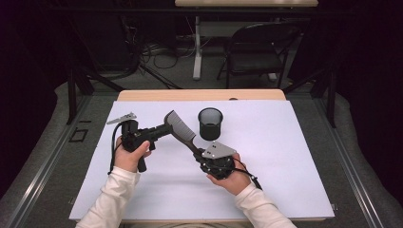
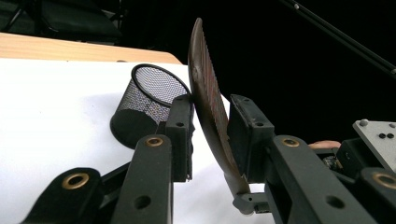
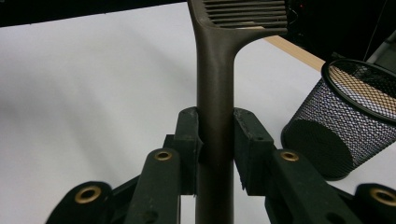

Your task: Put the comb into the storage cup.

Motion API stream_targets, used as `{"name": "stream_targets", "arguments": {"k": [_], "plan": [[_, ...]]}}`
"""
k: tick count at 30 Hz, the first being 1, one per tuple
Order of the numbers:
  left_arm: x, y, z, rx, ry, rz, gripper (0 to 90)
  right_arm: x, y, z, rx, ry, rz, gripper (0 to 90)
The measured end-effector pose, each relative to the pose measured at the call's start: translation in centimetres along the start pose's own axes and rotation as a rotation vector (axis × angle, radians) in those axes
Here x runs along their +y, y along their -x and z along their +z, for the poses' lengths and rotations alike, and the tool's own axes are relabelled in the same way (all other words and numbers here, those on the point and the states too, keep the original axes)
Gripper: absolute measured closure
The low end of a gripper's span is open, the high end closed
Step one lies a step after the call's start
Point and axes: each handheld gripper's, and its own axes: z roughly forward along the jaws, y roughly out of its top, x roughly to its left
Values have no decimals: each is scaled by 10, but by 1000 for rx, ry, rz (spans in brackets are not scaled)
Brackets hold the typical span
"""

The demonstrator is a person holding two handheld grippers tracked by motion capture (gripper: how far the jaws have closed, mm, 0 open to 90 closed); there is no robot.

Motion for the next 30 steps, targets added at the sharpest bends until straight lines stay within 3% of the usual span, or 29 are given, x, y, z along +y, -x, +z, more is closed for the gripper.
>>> {"name": "stream_targets", "arguments": {"k": [10, 30], "plan": [[0, -1, 0, -5, 0, -11, 740, 0, -1, 0, 16, 1, 4, 726], [-2, -7, -1, -36, 4, -87, 793, -2, -1, 2, 28, 5, 16, 726]]}}
